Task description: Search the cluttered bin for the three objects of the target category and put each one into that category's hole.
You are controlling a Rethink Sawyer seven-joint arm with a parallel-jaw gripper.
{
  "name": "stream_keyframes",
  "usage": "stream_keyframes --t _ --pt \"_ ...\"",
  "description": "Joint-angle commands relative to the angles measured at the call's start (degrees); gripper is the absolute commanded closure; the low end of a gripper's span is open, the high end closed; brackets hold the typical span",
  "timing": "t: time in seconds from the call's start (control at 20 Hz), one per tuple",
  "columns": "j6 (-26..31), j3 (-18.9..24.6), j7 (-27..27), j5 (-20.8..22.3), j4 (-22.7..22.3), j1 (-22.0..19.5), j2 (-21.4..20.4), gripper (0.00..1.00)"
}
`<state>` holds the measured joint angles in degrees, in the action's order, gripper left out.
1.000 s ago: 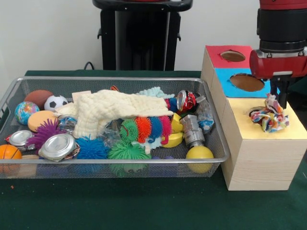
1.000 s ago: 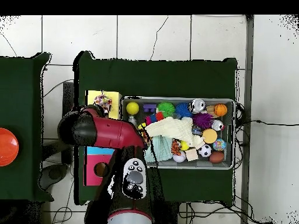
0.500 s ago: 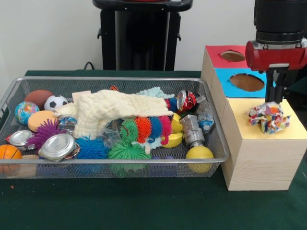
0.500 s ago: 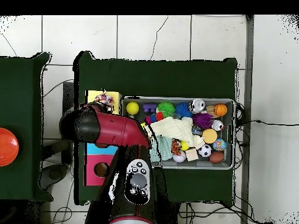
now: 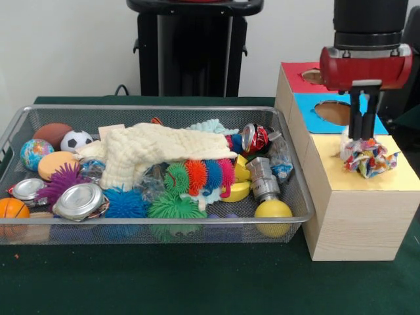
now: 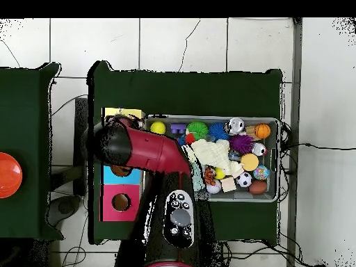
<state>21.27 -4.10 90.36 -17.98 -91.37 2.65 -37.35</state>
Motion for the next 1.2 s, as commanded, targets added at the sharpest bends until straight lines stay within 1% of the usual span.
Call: stream_keyframes --t 0.05,0.25,0.5,0.7,0.9,1.2 --pt "-5.92 4.55 11.0 -0.46 0.13 -2.72 5.91 1.0" --pt "-8.59 4.85 10.94 0.29 -0.51 -3.1 7.42 1.0" --pt "-10.69 5.92 11.35 -0.42 -0.11 -3.41 9.48 1.0" --pt "-12.14 6.27 12.3 -1.3 0.03 -2.86 10.97 1.0" --pt "-11.33 5.02 13.43 -2.42 0.2 -1.21 11.14 1.0" --pt "-4.51 1.41 13.6 -3.08 0.61 1.01 7.45 1.0"
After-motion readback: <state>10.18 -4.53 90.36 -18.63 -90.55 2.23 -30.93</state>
